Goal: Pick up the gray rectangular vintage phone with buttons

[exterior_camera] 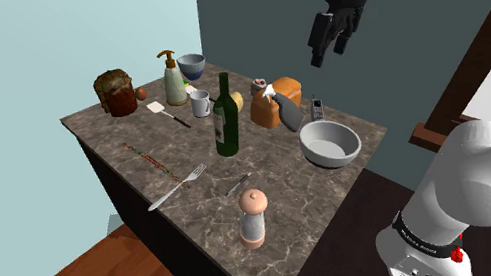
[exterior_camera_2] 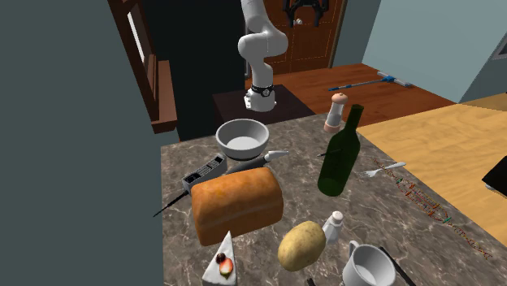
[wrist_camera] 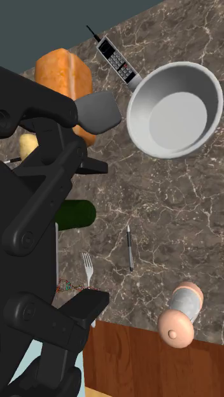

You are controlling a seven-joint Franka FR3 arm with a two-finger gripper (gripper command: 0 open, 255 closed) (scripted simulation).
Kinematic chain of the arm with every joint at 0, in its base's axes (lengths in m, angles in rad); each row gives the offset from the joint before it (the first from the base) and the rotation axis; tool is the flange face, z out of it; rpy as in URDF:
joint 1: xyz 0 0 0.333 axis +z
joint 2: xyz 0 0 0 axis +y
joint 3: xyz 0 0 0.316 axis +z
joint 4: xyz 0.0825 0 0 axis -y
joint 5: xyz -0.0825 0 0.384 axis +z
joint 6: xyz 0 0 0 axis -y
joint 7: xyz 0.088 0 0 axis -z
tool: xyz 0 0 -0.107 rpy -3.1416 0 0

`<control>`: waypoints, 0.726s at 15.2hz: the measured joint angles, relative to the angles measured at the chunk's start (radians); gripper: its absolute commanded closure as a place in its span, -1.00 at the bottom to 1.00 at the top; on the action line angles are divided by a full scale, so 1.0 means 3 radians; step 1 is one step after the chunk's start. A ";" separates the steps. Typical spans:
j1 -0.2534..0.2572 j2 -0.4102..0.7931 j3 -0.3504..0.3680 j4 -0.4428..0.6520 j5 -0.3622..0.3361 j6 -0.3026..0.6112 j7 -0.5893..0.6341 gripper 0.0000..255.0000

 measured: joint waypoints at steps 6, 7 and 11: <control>-0.0107 0.0237 -0.0187 -0.0078 -0.0100 0.0293 -0.0107 -1.00; -0.0134 0.0314 -0.0235 -0.0095 -0.0124 0.0380 -0.0134 -1.00; -0.0228 0.0538 -0.0399 -0.0183 -0.0192 0.0675 -0.0211 -1.00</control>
